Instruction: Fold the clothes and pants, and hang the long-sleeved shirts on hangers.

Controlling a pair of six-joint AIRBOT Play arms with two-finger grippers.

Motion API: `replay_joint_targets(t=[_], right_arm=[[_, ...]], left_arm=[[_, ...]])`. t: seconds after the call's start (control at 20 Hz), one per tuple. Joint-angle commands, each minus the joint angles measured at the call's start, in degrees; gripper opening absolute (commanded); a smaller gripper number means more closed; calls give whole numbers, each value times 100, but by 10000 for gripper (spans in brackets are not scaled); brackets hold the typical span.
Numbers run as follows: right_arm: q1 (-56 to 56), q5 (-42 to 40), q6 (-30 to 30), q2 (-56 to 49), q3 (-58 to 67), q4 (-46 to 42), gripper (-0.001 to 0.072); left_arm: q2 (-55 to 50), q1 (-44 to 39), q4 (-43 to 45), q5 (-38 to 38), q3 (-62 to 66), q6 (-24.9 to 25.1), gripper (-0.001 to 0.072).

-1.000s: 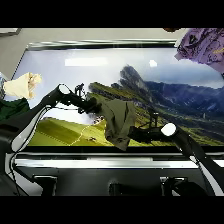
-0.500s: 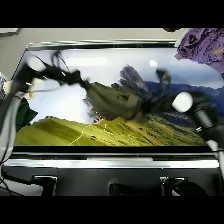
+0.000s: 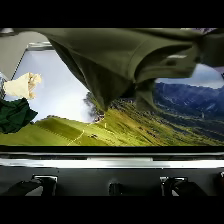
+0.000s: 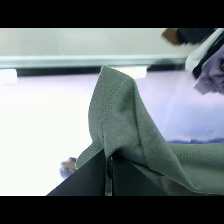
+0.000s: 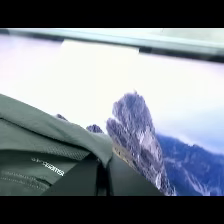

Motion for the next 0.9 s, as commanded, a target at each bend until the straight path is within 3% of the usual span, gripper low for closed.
replay_joint_targets(t=[0.0, 0.15, 0.35, 0.55, 0.65, 0.75, 0.85], right_arm=[[-2, 120, -72, 579, 284, -131, 31], [-2, -66, 125, 442, 282, -177, 31], [-2, -44, 105, -634, 225, -177, 32], [-2, -789, 157, -2347, 44, -131, 31], [-4, -1399, 715, -3292, 46, -66, 32], [-2, -1808, 1097, -4153, 46, 382, 32], [-2, -1788, 1161, -4979, 46, 1364, 32]], left_arm=[[918, 7, 573, -223, -4, -435, 12], [1106, 7, 671, -219, -289, -667, 11], [463, 7, 767, -210, -863, -745, 11], [-1189, 7, 957, -55, -1014, -769, 12], [-2168, 7, 968, 225, -1014, -772, 12], [-3110, 7, 964, 433, -1012, -911, 12], [-3930, 7, 951, 402, -1012, -1123, 13]])
